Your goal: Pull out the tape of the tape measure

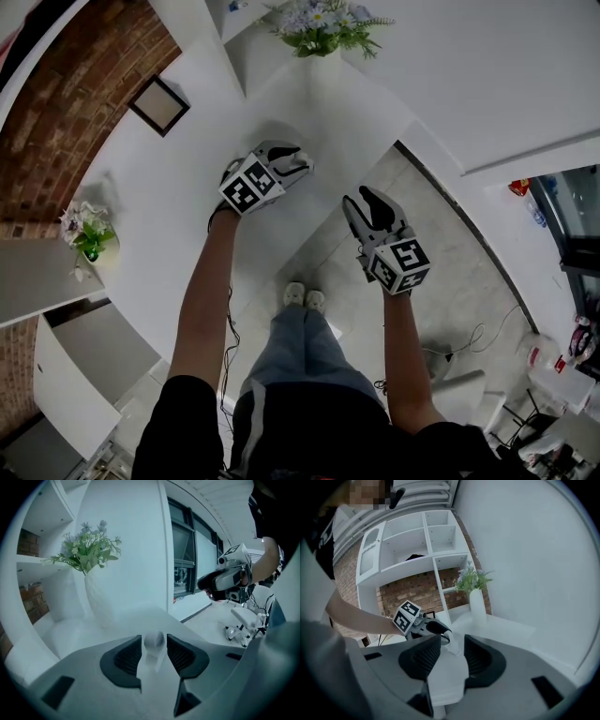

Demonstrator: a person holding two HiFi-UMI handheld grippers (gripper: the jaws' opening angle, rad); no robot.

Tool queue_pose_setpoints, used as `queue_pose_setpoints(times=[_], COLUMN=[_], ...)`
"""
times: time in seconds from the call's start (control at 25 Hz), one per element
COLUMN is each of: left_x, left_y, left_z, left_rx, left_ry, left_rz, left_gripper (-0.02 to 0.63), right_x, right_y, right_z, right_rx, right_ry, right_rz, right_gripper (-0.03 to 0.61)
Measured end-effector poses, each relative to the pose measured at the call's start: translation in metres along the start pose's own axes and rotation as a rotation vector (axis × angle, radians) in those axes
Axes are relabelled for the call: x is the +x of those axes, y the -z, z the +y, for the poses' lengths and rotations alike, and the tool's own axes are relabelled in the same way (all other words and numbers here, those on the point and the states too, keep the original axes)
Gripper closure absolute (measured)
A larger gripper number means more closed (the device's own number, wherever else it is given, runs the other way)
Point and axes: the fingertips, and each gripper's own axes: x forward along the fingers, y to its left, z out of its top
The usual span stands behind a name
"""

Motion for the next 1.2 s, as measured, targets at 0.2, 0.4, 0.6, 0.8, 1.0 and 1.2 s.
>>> queue_pose_setpoints(times=[0.2, 0.4, 0.6, 0.8, 1.0, 1.2], left_x=[-0.004, -0.007, -0.016, -0.037, -0.063, -0.092], left_y=[-0.003, -0.004, -0.010, -0.026, -0.044, -0.062], left_z=[-0.004, -0.023, -0.038, -0.055, -0.078, -0.107], left_rx=[0.011, 0.037, 0.038, 0.052, 0.096, 0.156], left_ry=[0.036, 0.103, 0.111, 0.104, 0.102, 0.103], left_rz=[-0.025, -0.031, -0.058, -0.093, -0.110, -0.124], left_gripper=[0.494, 0.511, 0.520, 0.523, 0.525, 0.528], right_x=[0.000, 0.002, 0.004, 0.003, 0.000, -0.005], right_y=[0.004, 0.011, 0.017, 0.015, 0.015, 0.029], right_z=[-0.001, 0.001, 0.010, 0.024, 0.047, 0.062], right_rx=[0.002, 0.002, -0.040, -0.127, -0.303, -0.570], right_ry=[0.002, 0.000, -0.025, -0.070, -0.156, -0.239], right_rz=[0.014, 0.038, 0.076, 0.126, 0.227, 0.385], right_gripper=[0.434, 0.434, 0.434, 0.434, 0.434, 0.423])
